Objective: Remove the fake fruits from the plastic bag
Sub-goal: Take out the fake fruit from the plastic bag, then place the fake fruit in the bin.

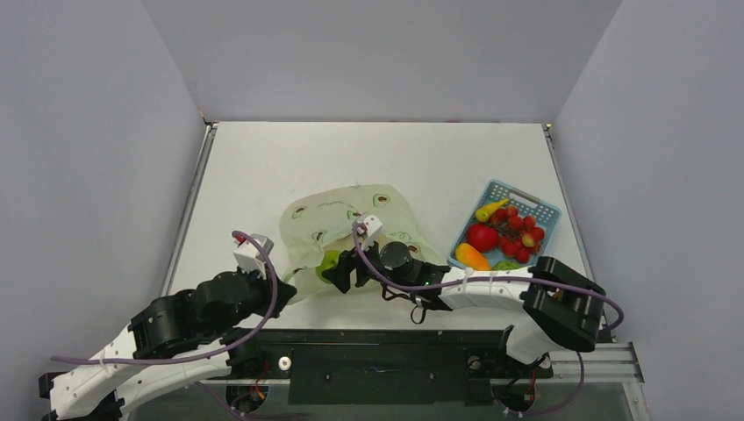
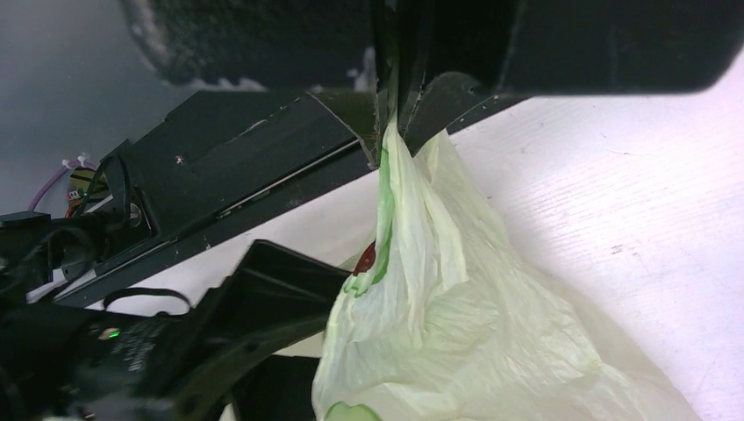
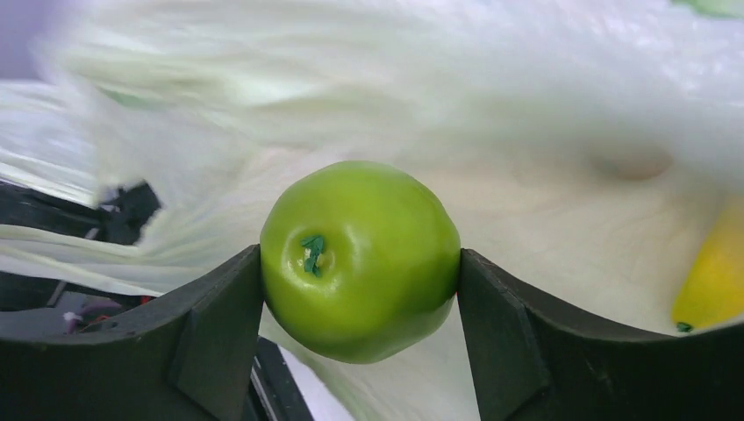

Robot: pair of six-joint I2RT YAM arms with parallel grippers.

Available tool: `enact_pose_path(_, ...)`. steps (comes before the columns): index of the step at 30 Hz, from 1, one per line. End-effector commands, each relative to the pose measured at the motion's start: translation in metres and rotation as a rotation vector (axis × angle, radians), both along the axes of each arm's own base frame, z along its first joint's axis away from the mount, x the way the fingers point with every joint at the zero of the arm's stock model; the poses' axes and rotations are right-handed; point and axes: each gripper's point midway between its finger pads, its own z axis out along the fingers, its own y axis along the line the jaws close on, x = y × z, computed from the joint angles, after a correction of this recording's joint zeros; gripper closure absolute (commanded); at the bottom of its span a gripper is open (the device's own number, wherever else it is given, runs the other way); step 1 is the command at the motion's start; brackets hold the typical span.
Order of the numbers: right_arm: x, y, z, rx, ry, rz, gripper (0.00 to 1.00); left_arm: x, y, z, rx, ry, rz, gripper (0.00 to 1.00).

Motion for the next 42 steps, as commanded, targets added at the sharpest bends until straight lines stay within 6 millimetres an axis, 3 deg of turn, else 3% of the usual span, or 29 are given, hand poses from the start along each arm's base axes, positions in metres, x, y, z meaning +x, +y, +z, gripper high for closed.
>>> enact_pose_path(1, -0.003, -0.007, 0.072, 0.119, -0.108, -0.001, 1.0, 0.003, -0.003, 0.007, -0.021, -0.009, 0.014, 1.0)
enact_pose_path(7, -0.013, -0.03, 0.135, 0.213, -0.187, -0.025, 1.0, 0.005, -0.01, -0.001, 0.039, 0.018, 0.003, 1.0)
enact_pose_path(10, -0.01, -0.049, 0.149, 0.216, -0.223, -0.078, 1.0, 0.005, -0.01, -0.002, 0.046, 0.021, 0.002, 1.0)
enact_pose_path(12, -0.003, -0.075, 0.167, 0.236, -0.265, -0.175, 1.0, 0.005, -0.01, -0.002, 0.043, 0.02, 0.002, 1.0)
enact_pose_path(15, 0.01, -0.112, 0.173, 0.235, -0.295, -0.335, 1.0, 0.005, -0.009, -0.002, 0.043, 0.02, 0.004, 1.0)
enact_pose_path(18, 0.023, -0.169, 0.175, 0.262, -0.314, -0.567, 1.0, 0.005, -0.009, -0.002, 0.04, 0.019, 0.004, 1.0)
enact_pose_path(19, 0.026, -0.181, 0.166, 0.253, -0.312, -0.618, 1.0, 0.005, -0.009, -0.002, 0.041, 0.019, 0.004, 1.0)
enact_pose_path(20, 0.028, -0.206, 0.175, 0.296, -0.313, -0.716, 1.0, 0.005, -0.009, -0.003, 0.045, 0.021, 0.005, 1.0)
enact_pose_path(21, 0.031, -0.217, 0.164, 0.277, -0.305, -0.767, 1.0, 0.005, -0.01, -0.003, 0.046, 0.023, 0.003, 1.0)
enact_pose_path(24, 0.039, -0.276, 0.152, 0.261, -0.286, -1.033, 1.0, 0.006, -0.011, -0.005, 0.06, 0.029, 0.0, 1.0)
enact_pose_path(29, 0.053, -0.351, 0.114, 0.097, -0.24, -1.395, 1.0, 0.006, -0.012, -0.006, 0.071, 0.033, 0.0, 1.0)
enact_pose_path(37, 0.068, -0.424, 0.047, -0.06, -0.021, -1.706, 1.0, 0.006, -0.013, -0.006, 0.067, 0.032, -0.004, 1.0)
enact_pose_path(42, 0.062, -0.447, 0.014, -0.037, 0.053, -1.8, 0.96, 0.006, -0.012, -0.006, 0.066, 0.031, -0.003, 1.0)
